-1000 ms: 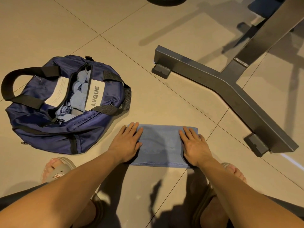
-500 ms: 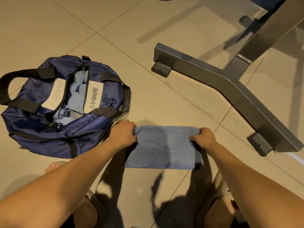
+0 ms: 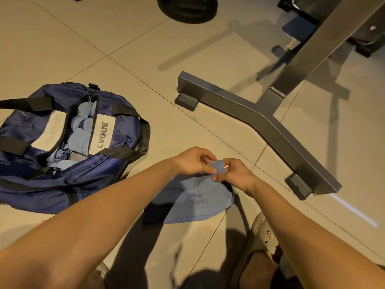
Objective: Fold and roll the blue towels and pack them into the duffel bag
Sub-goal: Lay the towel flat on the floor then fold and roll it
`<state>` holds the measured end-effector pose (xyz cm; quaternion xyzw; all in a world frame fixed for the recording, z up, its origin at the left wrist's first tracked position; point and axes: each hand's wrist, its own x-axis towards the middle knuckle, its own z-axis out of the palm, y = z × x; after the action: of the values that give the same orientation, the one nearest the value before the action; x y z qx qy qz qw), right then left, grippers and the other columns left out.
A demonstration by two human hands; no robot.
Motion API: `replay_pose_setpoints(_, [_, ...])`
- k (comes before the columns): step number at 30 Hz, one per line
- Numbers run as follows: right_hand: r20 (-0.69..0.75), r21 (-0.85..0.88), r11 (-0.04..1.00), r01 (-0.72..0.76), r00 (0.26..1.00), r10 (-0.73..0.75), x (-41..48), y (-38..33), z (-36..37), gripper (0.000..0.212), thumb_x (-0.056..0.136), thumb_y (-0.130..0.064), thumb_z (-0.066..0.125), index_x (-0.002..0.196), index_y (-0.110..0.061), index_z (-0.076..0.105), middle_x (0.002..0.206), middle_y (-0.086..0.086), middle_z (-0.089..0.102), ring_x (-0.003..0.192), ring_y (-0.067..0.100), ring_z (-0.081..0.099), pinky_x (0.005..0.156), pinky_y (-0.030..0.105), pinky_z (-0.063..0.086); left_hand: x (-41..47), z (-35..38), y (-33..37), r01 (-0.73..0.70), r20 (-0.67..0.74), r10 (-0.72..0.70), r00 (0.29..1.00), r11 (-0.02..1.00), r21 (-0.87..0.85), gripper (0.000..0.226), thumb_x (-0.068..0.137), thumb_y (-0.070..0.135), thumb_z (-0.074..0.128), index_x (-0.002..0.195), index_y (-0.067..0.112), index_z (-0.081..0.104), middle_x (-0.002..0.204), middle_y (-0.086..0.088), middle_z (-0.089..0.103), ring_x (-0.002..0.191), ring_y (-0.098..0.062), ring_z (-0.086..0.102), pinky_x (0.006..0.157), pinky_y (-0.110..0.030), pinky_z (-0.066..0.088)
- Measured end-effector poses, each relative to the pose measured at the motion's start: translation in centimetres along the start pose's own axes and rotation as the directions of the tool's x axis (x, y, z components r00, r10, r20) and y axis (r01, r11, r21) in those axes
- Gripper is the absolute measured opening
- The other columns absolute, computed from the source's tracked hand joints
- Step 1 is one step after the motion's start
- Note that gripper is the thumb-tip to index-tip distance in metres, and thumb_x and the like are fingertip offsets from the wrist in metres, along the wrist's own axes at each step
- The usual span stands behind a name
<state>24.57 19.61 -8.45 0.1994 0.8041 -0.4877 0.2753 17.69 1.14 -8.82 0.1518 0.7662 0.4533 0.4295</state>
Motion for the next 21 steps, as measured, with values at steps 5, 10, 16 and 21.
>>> replay_pose_setpoints(5, [0.091, 0.095, 0.995, -0.001, 0.996, -0.008, -1.7, -1.2, -0.8, 0.037, 0.079, -0.012, 0.084, 0.11, -0.008, 0.064, 0.08, 0.001, 0.076, 0.078, 0.018, 0.074, 0.07, 0.031, 0.059, -1.1, -1.1, 1.7, -0.023, -0.032, 0.02, 0.999, 0.997, -0.071, 0.01, 0.086, 0.017, 0.079, 0.093, 0.01, 0.076, 0.092, -0.008, 0.075, 0.085, -0.019, 0.069, 0.082, -0.035, 0.058])
replay_pose_setpoints(10, [0.119, 0.112, 0.994, -0.017, 0.993, 0.003, -3.2, -1.2, -2.7, 0.028, 0.079, -0.021, 0.084, 0.099, -0.002, 0.077, 0.099, 0.014, 0.077, 0.089, 0.025, 0.072, 0.081, 0.033, 0.059, -2.7, -3.8, 3.8, -0.048, -0.185, 0.021, 0.982, 0.988, -0.144, 0.006, 0.089, 0.02, 0.075, 0.089, 0.015, 0.072, 0.091, -0.012, 0.075, 0.081, -0.018, 0.068, 0.079, -0.035, 0.056])
replay_pose_setpoints(16, [-0.144, 0.283, 0.927, 0.247, 0.966, -0.214, -3.8, -7.8, -7.0, 0.011, 0.084, -0.01, 0.077, 0.088, -0.001, 0.073, 0.086, 0.012, 0.071, 0.08, 0.022, 0.064, 0.07, 0.026, 0.055, -5.2, -7.6, 6.5, -0.263, -0.537, 0.114, 0.836, 0.941, -0.211, 0.007, 0.092, 0.015, 0.073, 0.095, 0.009, 0.071, 0.093, -0.019, 0.074, 0.08, -0.015, 0.067, 0.077, -0.031, 0.052])
replay_pose_setpoints(21, [-0.296, 0.226, 0.869, 0.441, 0.881, -0.37, -4.5, -11.6, -8.6, 0.008, 0.082, -0.006, 0.079, 0.089, -0.008, 0.078, 0.094, 0.018, 0.075, 0.086, 0.024, 0.067, 0.085, 0.04, 0.054, -7.6, -9.4, 8.1, -0.457, -0.668, 0.254, 0.7, 0.878, -0.144, 0.015, 0.087, 0.0, 0.073, 0.091, 0.015, 0.07, 0.1, -0.019, 0.073, 0.087, -0.017, 0.066, 0.083, -0.03, 0.057])
